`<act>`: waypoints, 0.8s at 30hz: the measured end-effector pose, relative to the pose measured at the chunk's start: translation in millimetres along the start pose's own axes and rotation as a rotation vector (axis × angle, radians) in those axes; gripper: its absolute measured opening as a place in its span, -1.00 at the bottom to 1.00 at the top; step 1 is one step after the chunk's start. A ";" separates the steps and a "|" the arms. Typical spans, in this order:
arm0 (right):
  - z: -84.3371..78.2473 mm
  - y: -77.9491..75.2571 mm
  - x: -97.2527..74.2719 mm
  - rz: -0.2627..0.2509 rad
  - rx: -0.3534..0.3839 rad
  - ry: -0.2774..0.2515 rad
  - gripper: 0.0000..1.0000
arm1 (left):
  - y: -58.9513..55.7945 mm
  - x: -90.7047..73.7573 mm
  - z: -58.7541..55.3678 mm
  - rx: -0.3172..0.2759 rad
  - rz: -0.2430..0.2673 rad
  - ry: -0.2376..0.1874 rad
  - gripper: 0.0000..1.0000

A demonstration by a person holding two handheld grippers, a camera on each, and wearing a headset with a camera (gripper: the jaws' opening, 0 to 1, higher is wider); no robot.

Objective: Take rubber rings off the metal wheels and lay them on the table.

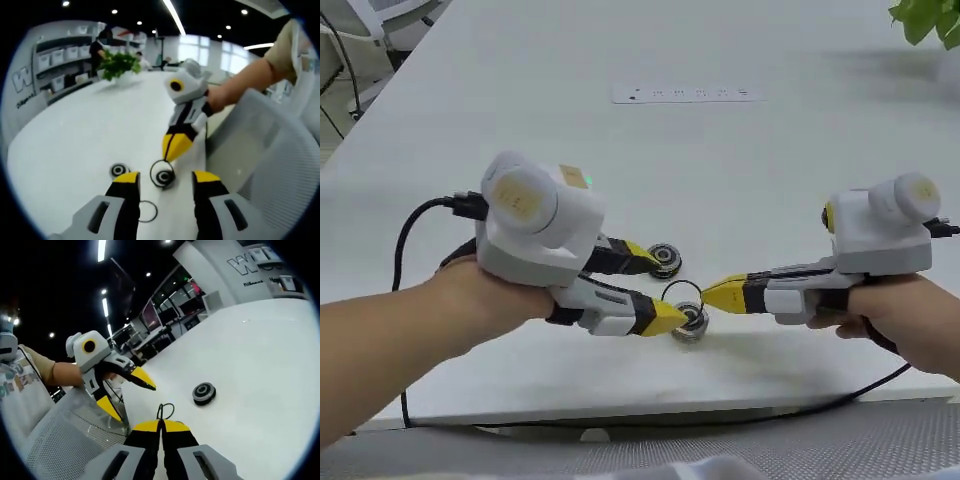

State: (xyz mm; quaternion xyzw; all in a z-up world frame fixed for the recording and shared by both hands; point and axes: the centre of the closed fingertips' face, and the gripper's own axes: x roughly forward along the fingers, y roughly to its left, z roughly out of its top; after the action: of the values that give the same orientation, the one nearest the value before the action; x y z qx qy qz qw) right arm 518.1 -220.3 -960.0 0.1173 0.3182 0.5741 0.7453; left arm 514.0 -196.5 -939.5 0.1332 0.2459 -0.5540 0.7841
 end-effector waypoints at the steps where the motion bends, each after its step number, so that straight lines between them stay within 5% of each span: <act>1: 1.9 0.9 0.5 0.003 -0.004 0.000 -1.00 | 0.8 -4.2 1.0 -0.005 0.006 -0.007 -0.13; 24: 20.5 10.7 24.4 0.047 -0.058 0.044 -1.00 | 6.0 -59.4 3.9 -0.078 0.103 -0.092 0.46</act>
State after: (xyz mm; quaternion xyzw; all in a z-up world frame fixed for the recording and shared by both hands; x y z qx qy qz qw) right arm 525.5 -190.3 -946.7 0.0906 0.3147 0.6028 0.7276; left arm 504.8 -148.5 -904.9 0.0893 0.2238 -0.5086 0.8266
